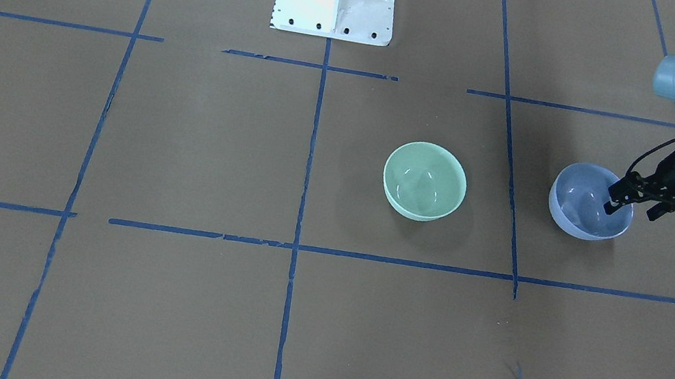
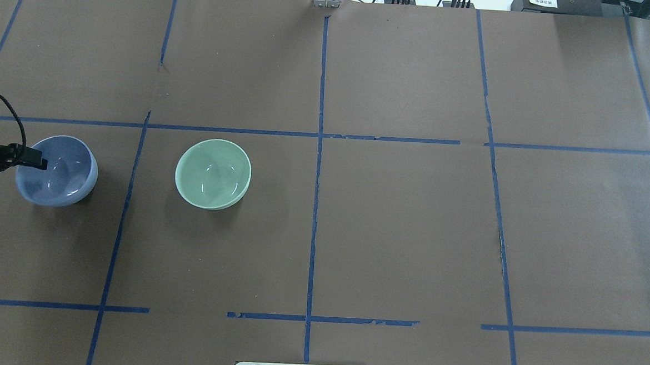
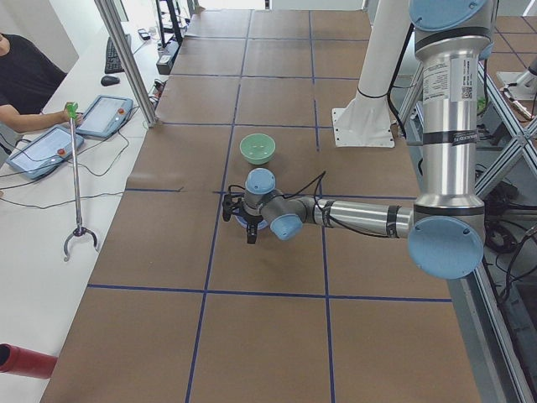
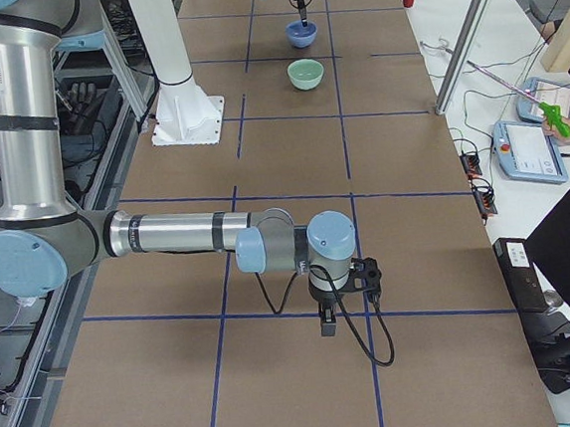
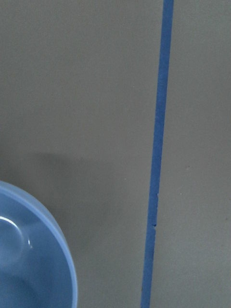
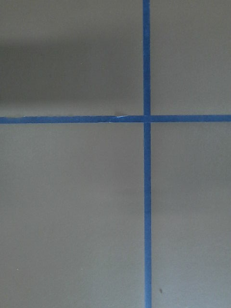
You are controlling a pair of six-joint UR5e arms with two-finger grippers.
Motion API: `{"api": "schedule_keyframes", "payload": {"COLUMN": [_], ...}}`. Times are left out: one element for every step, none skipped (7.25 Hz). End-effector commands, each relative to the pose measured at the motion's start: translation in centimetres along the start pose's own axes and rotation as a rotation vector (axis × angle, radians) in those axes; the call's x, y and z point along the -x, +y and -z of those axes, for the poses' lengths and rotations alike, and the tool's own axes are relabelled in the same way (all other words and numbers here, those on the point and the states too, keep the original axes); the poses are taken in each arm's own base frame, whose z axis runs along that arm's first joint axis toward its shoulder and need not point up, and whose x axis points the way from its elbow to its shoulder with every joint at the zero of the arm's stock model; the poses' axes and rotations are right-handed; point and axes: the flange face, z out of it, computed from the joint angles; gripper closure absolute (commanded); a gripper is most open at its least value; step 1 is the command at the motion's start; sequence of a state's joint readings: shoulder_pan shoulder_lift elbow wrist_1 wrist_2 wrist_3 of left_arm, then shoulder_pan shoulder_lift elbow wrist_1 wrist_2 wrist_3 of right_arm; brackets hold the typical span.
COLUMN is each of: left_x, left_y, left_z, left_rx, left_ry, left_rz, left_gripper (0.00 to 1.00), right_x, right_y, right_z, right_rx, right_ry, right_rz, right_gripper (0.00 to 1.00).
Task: Stack blue bowl on green bowl
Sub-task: 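Lower the left gripper onto the rim of the pale blue bowl, then close the left gripper on the blue bowl's rim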
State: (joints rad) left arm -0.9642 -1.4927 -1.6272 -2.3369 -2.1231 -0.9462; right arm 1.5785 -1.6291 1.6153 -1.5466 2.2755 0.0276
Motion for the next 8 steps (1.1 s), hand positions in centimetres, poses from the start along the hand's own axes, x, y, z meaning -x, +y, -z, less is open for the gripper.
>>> {"api": "schedule_keyframes", "payload": {"left_x": [0.7,1.2,1.2,1.3,0.8,0.6,-0.7,0.2], "left_y": [0.8,1.3,1.5,1.5,1.6,3.4,4.6,5.1], "left_z": [0.1,0.3,0.5,0.5,1.4,3.4,5.9,8.7], "left_rx": [0.0,-0.005,-0.005,-0.004,0.002,0.057,0.104,0.1], "left_ry": [0.003,0.014,0.017,0.018,0.04,0.093,0.165,0.191], "left_rz": [-0.012,-0.02,-0.021,-0.021,-0.024,-0.027,-0.041,-0.02], "left_gripper": [0.64,0.88,1.0,1.0,1.0,1.0,1.0,1.0], "right_x": [0.0,0.0,0.0,0.0,0.0,0.0,0.0,0.0], "right_y": [0.0,0.0,0.0,0.0,0.0,0.0,0.0,0.0], "right_z": [0.0,0.0,0.0,0.0,0.0,0.0,0.0,0.0], "right_rx": [0.0,0.0,0.0,0.0,0.0,0.001,0.0,0.0], "right_ry": [0.001,0.001,0.001,-0.001,0.001,-0.001,0.001,-0.001], "right_rz": [0.0,0.0,0.0,0.0,0.0,-0.001,0.0,0.0], "right_gripper": [0.0,0.0,0.0,0.0,0.0,0.0,0.0,0.0]}}
